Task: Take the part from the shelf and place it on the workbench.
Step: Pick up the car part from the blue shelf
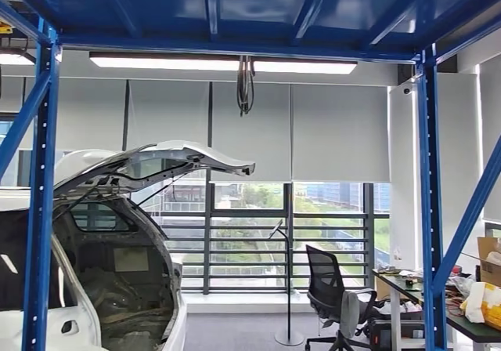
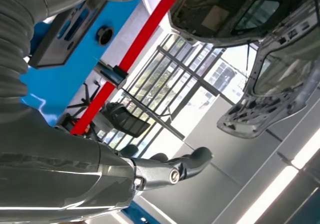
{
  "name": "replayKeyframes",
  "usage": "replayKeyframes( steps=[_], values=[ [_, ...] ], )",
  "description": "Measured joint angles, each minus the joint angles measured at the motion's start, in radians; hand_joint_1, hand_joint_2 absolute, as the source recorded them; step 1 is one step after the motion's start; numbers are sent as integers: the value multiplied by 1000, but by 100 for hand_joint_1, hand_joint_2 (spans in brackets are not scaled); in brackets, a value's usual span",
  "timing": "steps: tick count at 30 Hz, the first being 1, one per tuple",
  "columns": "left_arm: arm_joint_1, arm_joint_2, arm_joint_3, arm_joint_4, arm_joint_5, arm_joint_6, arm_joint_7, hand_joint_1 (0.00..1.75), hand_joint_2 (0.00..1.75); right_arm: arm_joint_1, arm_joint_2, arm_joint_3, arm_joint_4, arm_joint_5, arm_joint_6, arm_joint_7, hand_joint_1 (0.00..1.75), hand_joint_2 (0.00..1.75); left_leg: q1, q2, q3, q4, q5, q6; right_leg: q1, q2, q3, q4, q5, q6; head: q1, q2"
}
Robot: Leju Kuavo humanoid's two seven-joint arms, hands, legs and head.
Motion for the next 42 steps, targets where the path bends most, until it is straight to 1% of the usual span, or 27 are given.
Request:
replayKeyframes(
  steps=[1, 2, 3, 4, 5, 6, 7, 8, 9, 10, 11, 12, 13, 14, 16, 18, 21, 24, 29, 31, 35, 37, 39, 40, 42],
  values=[
    [0, 0, 1, 0, -2, 0, -1, 0, 0, 0, 0, 0, -1, 0, 0, 0, 0, 175, 1, 1, 2, 10, 1, -3, -1, 1, 9, -7, -1, -7, 0, 0],
    [0, 0, 2, 0, -4, 0, -1, 0, 0, -2, 0, 0, -2, 0, -1, -1, 0, 175, 2, 2, -7, 34, -3, -6, -2, 1, 19, -13, -5, -14, 0, 0],
    [-2, 0, 3, 0, -6, -1, -2, 0, 0, -3, 0, 0, -3, 0, -1, -2, 0, 175, 2, 3, -28, 75, -14, -8, -4, 1, 30, -18, -8, -19, 0, 0],
    [-3, 0, 4, 0, -8, -1, -3, 0, 0, -4, 0, 0, -4, -1, -2, -2, 0, 175, 3, 4, -61, 133, -35, -11, -4, 1, 38, -20, -14, -23, 0, 0],
    [-4, -1, 6, 0, -9, -1, -4, 0, 0, -5, 0, 0, -4, -1, -2, -2, 0, 175, 3, 4, -103, 193, -60, -13, -3, 1, 45, -21, -20, -26, 0, 0],
    [-3, -1, 7, 0, -10, -2, -4, 0, 0, -5, 0, 1, -4, -1, -2, -2, 0, 175, 3, 4, -142, 241, -83, -15, -3, 2, 53, -22, -27, -27, 0, 0],
    [-1, -1, 9, 0, -12, -2, -4, 0, 0, -4, 0, 1, -4, -1, -2, -2, 0, 175, 3, 4, -171, 264, -91, -16, -3, 3, 61, -22, -35, -27, 0, 0],
    [0, 0, 10, 0, -15, -1, -5, 0, 0, -3, 0, 1, -3, -1, -2, -2, 0, 175, 3, 4, -185, 254, -75, -15, -2, 4, 71, -21, -42, -26, 0, 0],
    [1, 0, 12, 0, -18, -1, -6, 0, 0, -3, 0, 1, -3, -2, -2, -3, 0, 175, 3, 4, -184, 213, -35, -13, -2, 5, 83, -21, -49, -25, 0, 0],
    [2, 0, 13, 0, -20, -1, -7, 0, 0, -3, 0, 1, -4, -3, -2, -3, 0, 175, 3, 4, -175, 153, 20, -11, -3, 5, 94, -22, -57, -22, 0, 0],
    [2, 0, 15, 0, -22, -1, -8, 0, 0, -4, 0, 1, -3, -4, -2, -4, 0, 175, 1, 5, -167, 100, 60, -9, -2, 5, 104, -21, -63, -19, 0, 0],
    [1, 0, 17, 0, -24, -2, -9, 0, 0, -4, 0, 1, -3, -5, -2, -4, 0, 175, -2, 5, -161, 62, 84, -6, -2, 5, 108, -21, -69, -14, 0, 0],
    [2, 0, 20, 0, -25, -2, -10, 0, 0, -4, 0, 1, -4, -6, -2, -4, 0, 175, -4, 5, -161, 43, 97, -3, -2, 5, 110, -21, -74, -8, 0, 1],
    [3, -1, 22, 0, -25, -2, -11, 0, 0, -4, 0, 1, -4, -7, -2, -5, 0, 175, -6, 5, -162, 40, 95, -1, -1, 5, 111, -21, -77, -5, 0, 1],
    [5, -1, 25, 0, -26, -2, -12, 0, 0, -4, 0, 2, -4, -8, -3, -5, 0, 175, -6, 5, -161, 35, 108, 2, 0, 5, 112, -23, -81, -4, 1, 1],
    [4, 0, 26, 0, -26, -2, -13, 0, 0, -5, 0, 2, -5, -9, -3, -5, 0, 175, -6, 4, -160, 34, 106, 4, 0, 4, 116, -29, -81, -5, 0, 1],
    [1, 0, 27, 0, -28, -2, -14, 0, 0, -5, 0, 3, -5, -9, -3, -6, 0, 175, -7, 4, -160, 34, 101, 10, 0, 4, 121, -38, -82, -3, 0, 1],
    [-1, 0, 30, 0, -38, -2, -16, 0, 0, -5, 0, 3, -5, -11, -3, -7, 0, 175, -7, 4, -160, 34, 99, 14, 0, 4, 122, -42, -83, -2, 0, 0],
    [-1, 0, 45, 0, -52, -1, -23, 0, 0, 1, 0, 3, -5, -17, -5, -14, 0, 175, -8, 4, -160, 34, 98, 16, -1, 4, 123, -44, -83, 9, 0, 0],
    [0, 0, 50, 0, -57, -1, -24, 0, 0, 12, 0, 3, -6, -28, -5, -17, 0, 175, -8, 4, -160, 34, 97, 16, -1, 4, 123, -44, -83, 10, 0, 0],
    [1, 0, 58, 0, -63, -1, -26, 0, 0, 42, 0, -11, -5, -61, 0, -7, 0, 0, -8, 4, -160, 34, 97, 16, 0, 4, 122, -44, -84, 11, 0, 0],
    [1, 0, 64, 0, -67, -2, -27, 0, 0, 60, -2, -30, -1, -55, 4, 18, 0, 87, -7, 4, -160, 34, 97, 16, 0, 4, 122, -44, -84, 11, 0, 0],
    [2, 0, 72, 0, -72, -2, -27, 0, 0, 82, -7, -58, 8, 3, -2, 62, 0, 175, -7, 4, -160, 34, 97, 15, 0, 4, 122, -44, -84, 12, 0, 0],
    [2, 0, 76, 0, -76, -2, -27, 0, 0, 92, -8, -73, 15, 62, -14, 92, 0, 175, -7, 4, -160, 34, 97, 15, 0, 4, 122, -44, -84, 12, 0, 0],
    [2, 0, 82, 0, -88, -1, -27, 0, 0, 103, -5, -103, 36, 221, -48, 163, 0, 175, -6, 4, -160, 34, 96, 15, 1, 4, 122, -44, -85, 11, 0, 0]
  ],
)
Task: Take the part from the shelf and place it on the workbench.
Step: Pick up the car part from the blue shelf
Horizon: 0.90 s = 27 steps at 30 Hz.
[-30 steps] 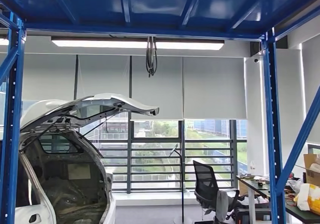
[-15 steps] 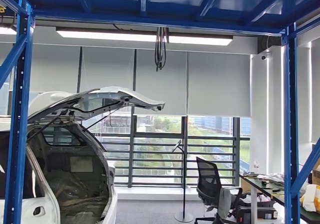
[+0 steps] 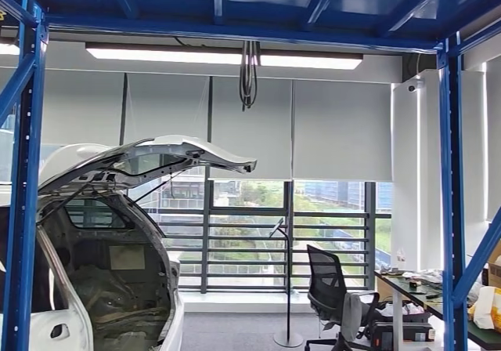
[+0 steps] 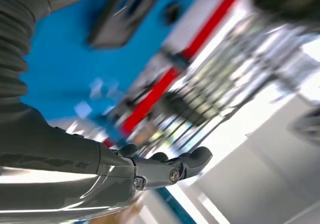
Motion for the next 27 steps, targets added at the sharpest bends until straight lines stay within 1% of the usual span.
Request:
replayKeyframes(
  steps=[2, 4, 8, 11, 19, 27],
  values=[
    [-1, 0, 5, 0, -14, -1, 0, 0, 0, -1, 12, -23, 30, 161, -31, 72, 0, 175, 0, 0, 0, 0, 0, 0, 0, 0, 0, 0, 0, 0, 0, 0],
    [-2, 0, 9, 0, -26, -3, 0, 0, 0, -10, 26, -40, 66, 279, -50, 122, 0, 175, 0, 0, 0, 0, 0, 0, 0, 0, 0, 0, 0, 0, 0, 0],
    [-3, 0, 15, 0, -47, -9, 0, 0, 0, -37, 49, -58, 136, 403, -62, 170, 0, 175, 0, 0, 0, 0, 0, 0, 0, 0, 0, 0, 0, 0, 0, 0],
    [-4, 0, 19, 0, -62, -11, 0, 0, 0, -57, 59, -61, 188, 450, -59, 183, 0, 175, 0, 0, 0, 0, 0, 0, 0, 0, 0, 0, 0, 0, 0, 0],
    [-9, 3, 19, 0, -104, -20, -1, 0, 0, -133, 63, -59, 341, 543, -41, 195, 0, 175, 0, 0, 0, 0, 0, 0, 0, 0, 0, 0, 0, 0, 0, 0],
    [-14, 14, 21, 0, -131, -28, -8, 0, 0, -230, 62, -32, 504, 587, -25, 200, 0, 175, 0, 0, 0, 0, 0, 0, 0, 0, 1, 1, 0, 0, 0, 0]
  ],
)
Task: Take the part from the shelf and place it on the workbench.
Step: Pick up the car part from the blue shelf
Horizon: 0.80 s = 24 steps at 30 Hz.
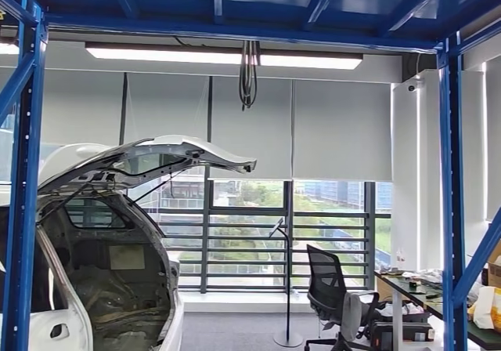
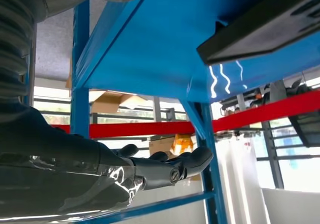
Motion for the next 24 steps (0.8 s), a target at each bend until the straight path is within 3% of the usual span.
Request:
replayKeyframes(
  steps=[9, 24],
  values=[
    [-7, 10, 22, 0, -37, -5, -7, 0, 0, -163, 10, 84, 204, 34, 6, 26, 0, 175, 0, 0, 0, 0, 0, 0, 0, 0, 0, 0, 0, 0, 0, 0],
    [-7, 21, 33, 0, -46, -8, -12, 0, 0, -202, 23, 124, 290, 37, 4, 32, 0, 175, 0, 0, 0, 0, 0, 0, 0, 0, 0, 0, 0, 0, 0, 0]
  ],
)
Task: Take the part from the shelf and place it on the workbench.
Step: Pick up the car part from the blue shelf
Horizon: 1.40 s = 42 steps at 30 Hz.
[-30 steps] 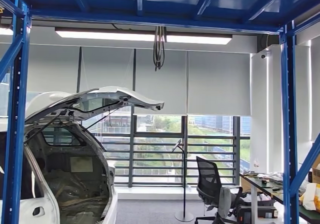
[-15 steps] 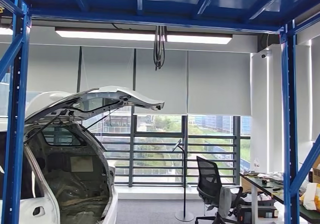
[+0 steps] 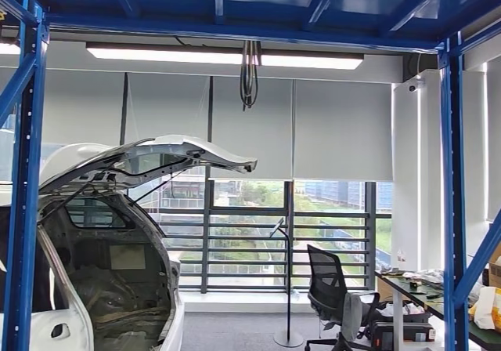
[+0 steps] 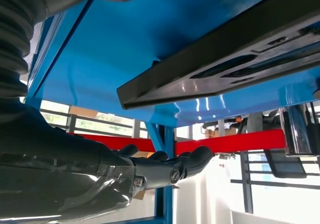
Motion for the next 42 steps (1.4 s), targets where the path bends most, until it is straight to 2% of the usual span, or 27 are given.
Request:
replayKeyframes(
  steps=[22, 30, 37, 42],
  values=[
    [-12, 1, 8, 0, -33, -19, -15, 0, 0, -108, 28, 47, 144, 12, 33, 5, 0, 175, 0, 0, 0, 0, 0, 0, 0, 0, 0, 0, 0, 0, 0, 0],
    [-19, -6, 10, 0, -44, -27, -13, 0, 0, -182, 82, 102, 248, 14, 43, -5, 0, 175, 1, 0, 0, 0, 0, 0, 1, 0, 0, 0, 0, 0, 0, 0],
    [-20, -11, 17, 0, -46, -28, -13, 0, 0, -213, 99, 128, 307, 3, 41, -11, 0, 175, 1, 0, 0, 0, 0, 0, 1, 0, 0, 0, 0, 0, 0, 0],
    [-28, -19, 22, 0, -48, -31, -13, 0, 0, -257, 129, 170, 388, 1, 43, -30, 0, 175, 1, 0, 0, 0, 0, 0, 1, 0, 0, 0, 0, 0, 0, 0]
  ],
)
